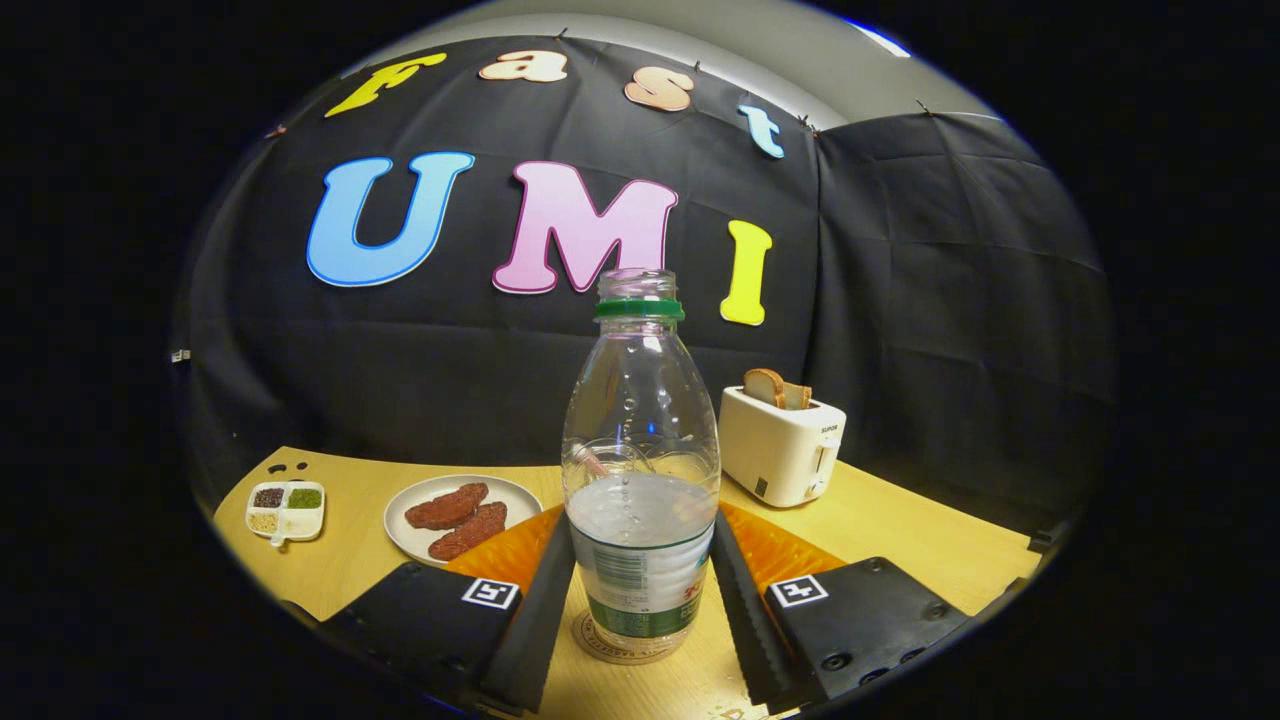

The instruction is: Take the bottle from table, then pour the juice into the cup, finally place the bottle on the coaster

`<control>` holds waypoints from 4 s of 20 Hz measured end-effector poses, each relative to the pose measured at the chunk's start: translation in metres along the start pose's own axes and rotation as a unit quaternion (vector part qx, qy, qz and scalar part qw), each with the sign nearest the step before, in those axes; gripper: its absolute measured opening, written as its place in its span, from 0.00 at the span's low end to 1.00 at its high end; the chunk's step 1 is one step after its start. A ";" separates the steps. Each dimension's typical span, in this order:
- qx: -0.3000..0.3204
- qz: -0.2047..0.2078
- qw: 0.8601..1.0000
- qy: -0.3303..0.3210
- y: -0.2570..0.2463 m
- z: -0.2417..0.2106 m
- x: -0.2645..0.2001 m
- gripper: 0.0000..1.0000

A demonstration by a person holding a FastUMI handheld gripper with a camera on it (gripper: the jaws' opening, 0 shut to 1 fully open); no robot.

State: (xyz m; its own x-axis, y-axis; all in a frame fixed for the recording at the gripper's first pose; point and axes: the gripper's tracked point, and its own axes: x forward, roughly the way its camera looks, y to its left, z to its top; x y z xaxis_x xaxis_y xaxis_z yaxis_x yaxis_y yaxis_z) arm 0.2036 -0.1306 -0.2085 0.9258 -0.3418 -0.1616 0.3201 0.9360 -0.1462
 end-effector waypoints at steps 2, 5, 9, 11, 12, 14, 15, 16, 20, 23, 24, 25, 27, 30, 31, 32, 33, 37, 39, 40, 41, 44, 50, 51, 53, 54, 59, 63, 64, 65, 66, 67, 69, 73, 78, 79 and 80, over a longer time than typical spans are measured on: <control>0.012 -0.016 1.000 0.006 0.001 -0.009 0.006 0.76; 0.007 -0.037 0.999 0.008 -0.001 -0.018 0.013 0.76; -0.001 -0.049 0.999 0.015 -0.002 -0.032 0.017 0.76; -0.004 -0.055 0.998 0.014 -0.002 -0.038 0.015 0.76; -0.005 -0.059 0.998 0.015 -0.002 -0.041 0.014 0.76; -0.001 -0.062 0.998 0.014 0.001 -0.045 0.014 0.76; 0.003 -0.063 0.998 0.013 0.001 -0.046 0.016 0.76; 0.008 -0.065 0.998 0.013 0.001 -0.046 0.017 0.76; 0.014 -0.077 0.997 0.010 -0.001 -0.047 0.023 0.76; 0.011 -0.072 0.997 0.014 0.002 -0.052 0.025 0.77; 0.011 -0.072 0.997 0.015 0.001 -0.053 0.025 0.77; 0.013 -0.070 0.997 0.014 0.002 -0.053 0.024 0.77; 0.017 -0.069 0.997 0.010 0.003 -0.050 0.024 0.79; 0.020 -0.069 0.997 0.012 0.003 -0.051 0.024 0.82; 0.020 -0.070 0.997 0.014 0.002 -0.051 0.022 0.85; 0.019 -0.072 0.997 0.016 0.001 -0.052 0.022 0.88; 0.020 -0.070 0.997 0.019 0.001 -0.053 0.020 0.94; 0.031 -0.074 0.996 0.028 -0.001 -0.056 0.014 0.97; 0.036 -0.076 0.996 0.031 -0.004 -0.056 0.008 0.97; 0.037 -0.076 0.996 0.033 -0.005 -0.057 0.004 0.97; 0.037 -0.076 0.996 0.035 -0.006 -0.057 -0.003 0.97; 0.033 -0.071 0.996 0.042 -0.009 -0.055 -0.024 0.97; 0.023 -0.029 0.999 0.041 -0.009 -0.034 -0.071 0.97; 0.024 -0.017 0.999 0.040 -0.008 -0.029 -0.078 0.97; 0.019 0.007 0.999 0.037 -0.004 -0.017 -0.093 0.97; 0.016 0.017 0.999 0.033 -0.004 -0.010 -0.098 0.97; 0.026 0.065 0.997 0.013 0.003 0.027 -0.122 0.97; 0.033 0.090 0.995 -0.003 0.002 0.058 -0.137 0.97; 0.032 0.094 0.995 -0.006 0.000 0.064 -0.141 0.97; 0.033 0.099 0.994 -0.010 -0.003 0.071 -0.143 0.97; 0.033 0.104 0.994 -0.014 -0.006 0.077 -0.146 0.97; 0.034 0.109 0.993 -0.018 -0.009 0.082 -0.149 0.97; 0.035 0.119 0.992 -0.025 -0.015 0.091 -0.154 0.97; 0.029 0.135 0.990 -0.034 -0.031 0.099 -0.164 0.97; 0.040 0.153 0.987 -0.036 -0.044 0.103 -0.179 0.97; 0.038 0.154 0.987 -0.034 -0.047 0.102 -0.181 0.97; 0.038 0.156 0.987 -0.033 -0.048 0.100 -0.182 0.97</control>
State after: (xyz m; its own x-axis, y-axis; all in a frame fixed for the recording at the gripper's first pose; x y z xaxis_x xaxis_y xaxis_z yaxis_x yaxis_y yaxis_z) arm 0.0395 -0.1045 -0.0745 0.9918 -0.0326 -0.1237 0.0297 0.9992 -0.0255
